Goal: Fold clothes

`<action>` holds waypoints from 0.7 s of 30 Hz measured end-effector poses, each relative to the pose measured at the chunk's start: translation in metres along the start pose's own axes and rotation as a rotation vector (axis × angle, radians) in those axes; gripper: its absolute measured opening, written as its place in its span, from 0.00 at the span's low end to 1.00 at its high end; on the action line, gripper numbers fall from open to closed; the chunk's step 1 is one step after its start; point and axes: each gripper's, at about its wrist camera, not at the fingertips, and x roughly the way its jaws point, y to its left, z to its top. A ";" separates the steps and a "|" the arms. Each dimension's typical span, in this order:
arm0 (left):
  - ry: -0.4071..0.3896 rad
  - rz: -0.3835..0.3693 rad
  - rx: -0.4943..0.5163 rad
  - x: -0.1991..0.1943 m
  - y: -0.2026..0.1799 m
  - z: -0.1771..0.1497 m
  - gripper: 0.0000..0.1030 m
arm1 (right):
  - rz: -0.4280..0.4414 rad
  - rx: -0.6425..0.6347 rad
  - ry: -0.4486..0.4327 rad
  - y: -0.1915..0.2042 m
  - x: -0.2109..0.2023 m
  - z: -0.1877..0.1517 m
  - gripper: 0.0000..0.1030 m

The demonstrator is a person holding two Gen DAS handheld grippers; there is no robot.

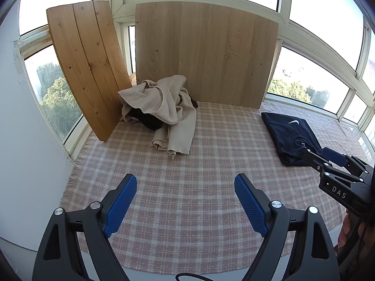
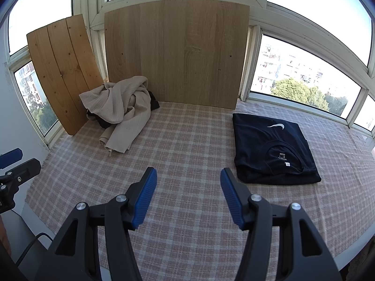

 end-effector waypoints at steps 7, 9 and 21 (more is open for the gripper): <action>-0.001 -0.002 -0.003 0.001 0.000 0.000 0.83 | 0.002 -0.002 0.001 0.000 0.001 0.000 0.54; -0.001 -0.002 -0.004 0.001 0.000 0.000 0.83 | 0.002 -0.002 0.002 0.001 0.001 0.000 0.54; 0.005 -0.007 -0.006 0.003 0.001 0.002 0.83 | -0.003 -0.001 0.003 0.001 0.002 -0.001 0.54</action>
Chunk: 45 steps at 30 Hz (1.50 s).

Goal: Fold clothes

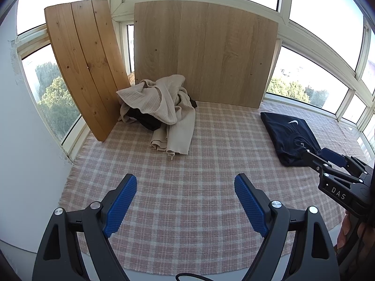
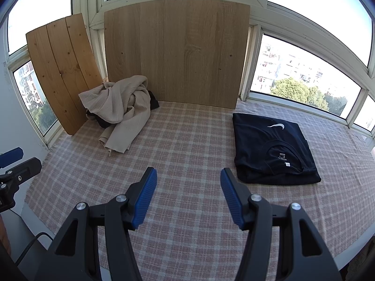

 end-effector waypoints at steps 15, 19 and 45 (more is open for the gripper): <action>0.006 0.012 -0.010 0.012 0.011 0.009 0.83 | -0.003 -0.031 0.021 0.005 0.014 0.007 0.54; 0.006 0.028 -0.011 0.020 0.017 0.014 0.83 | -0.004 -0.047 0.024 0.009 0.023 0.013 0.54; -0.009 0.078 0.105 0.167 0.115 0.077 0.83 | 0.306 -0.652 -0.154 0.109 0.201 0.073 0.54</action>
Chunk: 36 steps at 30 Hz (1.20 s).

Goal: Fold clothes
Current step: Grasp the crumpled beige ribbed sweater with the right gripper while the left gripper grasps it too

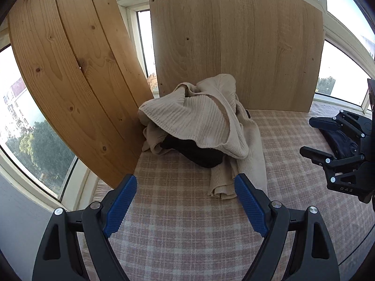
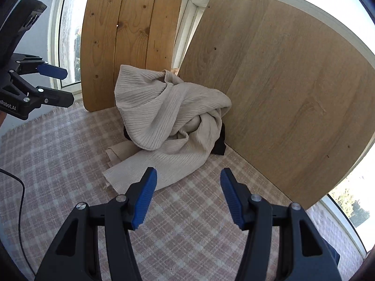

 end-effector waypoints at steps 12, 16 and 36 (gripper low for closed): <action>0.034 -0.014 -0.034 0.041 0.027 -0.001 0.83 | -0.024 -0.379 -0.055 0.077 0.075 0.014 0.54; 0.035 -0.021 -0.024 0.050 0.032 0.003 0.83 | -0.009 -0.379 -0.014 0.082 0.095 0.015 0.54; 0.027 -0.051 0.101 0.077 0.048 0.028 0.83 | 0.185 0.222 0.040 -0.082 0.078 0.040 0.06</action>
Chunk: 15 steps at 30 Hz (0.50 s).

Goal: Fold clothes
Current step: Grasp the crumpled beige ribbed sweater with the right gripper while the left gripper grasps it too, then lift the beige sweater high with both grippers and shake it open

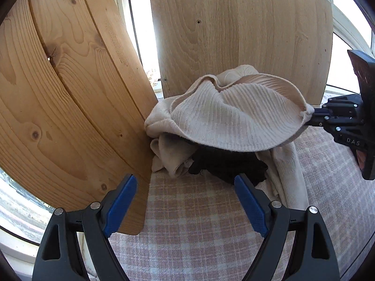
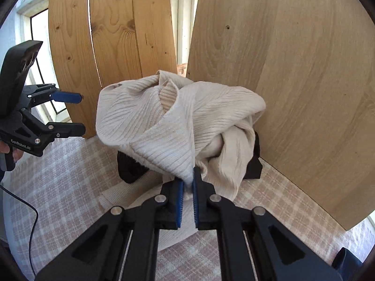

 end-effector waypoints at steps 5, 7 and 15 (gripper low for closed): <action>-0.020 0.033 0.129 0.009 -0.011 0.006 0.83 | -0.043 0.095 -0.037 -0.041 -0.037 0.008 0.06; -0.036 0.045 0.194 0.013 -0.018 0.009 0.83 | -0.064 0.105 -0.045 -0.052 -0.048 0.011 0.06; -0.116 0.002 0.371 0.015 -0.035 0.027 0.76 | -0.135 0.172 -0.085 -0.092 -0.086 0.006 0.06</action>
